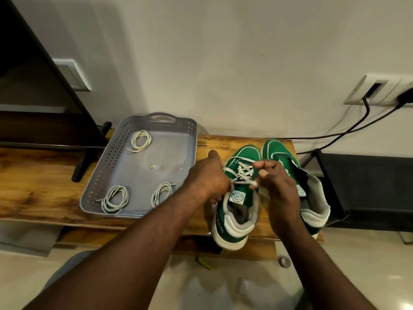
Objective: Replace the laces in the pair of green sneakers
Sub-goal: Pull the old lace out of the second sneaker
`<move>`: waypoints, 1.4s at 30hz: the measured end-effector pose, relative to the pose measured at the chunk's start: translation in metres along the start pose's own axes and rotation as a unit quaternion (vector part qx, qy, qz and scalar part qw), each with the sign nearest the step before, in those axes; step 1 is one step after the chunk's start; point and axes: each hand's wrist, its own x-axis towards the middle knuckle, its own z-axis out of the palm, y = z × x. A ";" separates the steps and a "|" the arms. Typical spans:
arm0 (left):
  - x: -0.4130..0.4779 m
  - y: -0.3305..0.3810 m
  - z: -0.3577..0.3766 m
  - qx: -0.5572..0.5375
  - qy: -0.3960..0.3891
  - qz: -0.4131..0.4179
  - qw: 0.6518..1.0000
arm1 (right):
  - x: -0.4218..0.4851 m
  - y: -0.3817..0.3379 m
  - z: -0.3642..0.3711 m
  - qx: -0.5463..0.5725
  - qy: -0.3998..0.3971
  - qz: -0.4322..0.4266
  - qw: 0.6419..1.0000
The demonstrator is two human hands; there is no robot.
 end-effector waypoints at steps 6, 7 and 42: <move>0.000 0.001 -0.002 -0.012 -0.005 -0.006 1.000 | 0.005 0.016 -0.001 -0.513 -0.036 -0.070 0.855; 0.000 0.002 -0.002 -0.010 -0.005 -0.003 1.000 | 0.006 0.019 -0.002 -0.529 -0.049 -0.063 0.845; 0.003 0.002 0.000 0.015 0.003 0.056 0.998 | 0.011 -0.018 -0.015 -0.167 0.073 0.009 0.983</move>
